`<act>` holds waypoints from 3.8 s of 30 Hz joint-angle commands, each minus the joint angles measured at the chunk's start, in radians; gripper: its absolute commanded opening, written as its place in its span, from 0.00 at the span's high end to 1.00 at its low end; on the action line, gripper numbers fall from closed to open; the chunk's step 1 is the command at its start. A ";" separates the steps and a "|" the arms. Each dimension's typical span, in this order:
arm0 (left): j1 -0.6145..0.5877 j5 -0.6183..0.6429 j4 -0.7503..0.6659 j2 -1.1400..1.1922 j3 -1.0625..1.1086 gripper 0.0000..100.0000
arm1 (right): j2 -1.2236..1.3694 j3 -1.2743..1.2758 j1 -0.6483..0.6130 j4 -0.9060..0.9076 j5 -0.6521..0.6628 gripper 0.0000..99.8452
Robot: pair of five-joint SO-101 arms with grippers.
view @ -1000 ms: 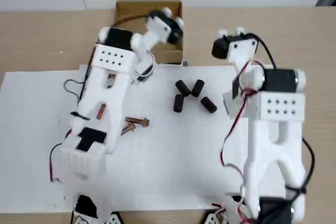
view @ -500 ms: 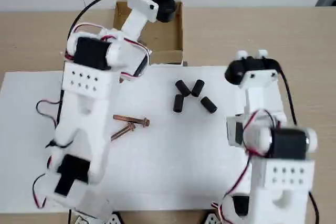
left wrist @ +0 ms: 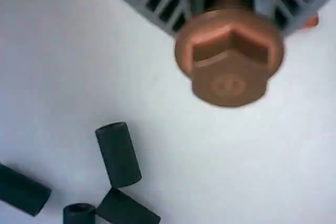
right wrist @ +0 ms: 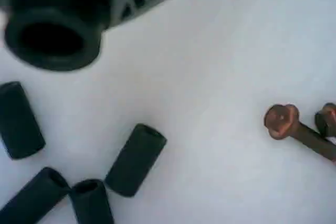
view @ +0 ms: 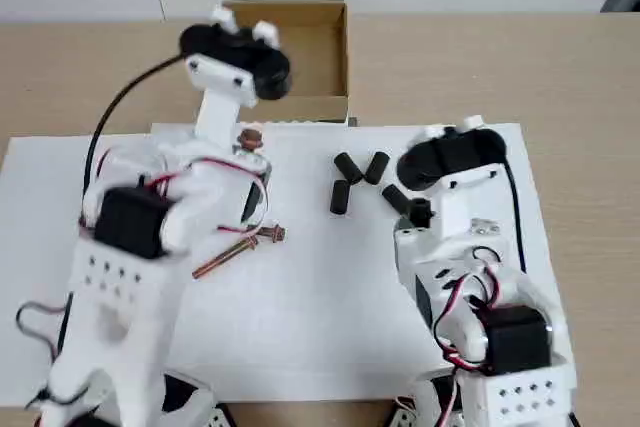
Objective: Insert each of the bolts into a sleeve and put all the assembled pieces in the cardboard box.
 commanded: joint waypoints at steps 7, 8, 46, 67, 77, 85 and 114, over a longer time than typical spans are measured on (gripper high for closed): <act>0.000 0.204 -0.350 -0.362 0.432 1.00 | -0.015 0.158 -0.140 -0.291 -0.008 1.00; 0.000 0.209 -0.385 -0.399 0.476 1.00 | -0.015 0.170 -0.151 -0.305 -0.006 1.00; 0.006 0.496 -0.592 -1.235 1.112 0.99 | -0.349 0.359 -0.358 -0.387 -0.091 1.00; 0.049 0.572 -0.733 -1.237 1.104 0.99 | -0.656 0.736 -0.390 -0.501 0.074 1.00; 0.163 0.572 -0.773 -1.234 1.106 0.99 | -0.656 0.781 -0.467 -0.595 0.183 1.00; 0.167 0.572 -0.773 -1.234 1.130 0.99 | -0.656 0.753 -0.518 -0.595 0.221 1.00; 0.311 0.468 -0.612 -1.234 1.219 0.99 | -0.656 0.694 -0.513 -0.593 0.255 1.00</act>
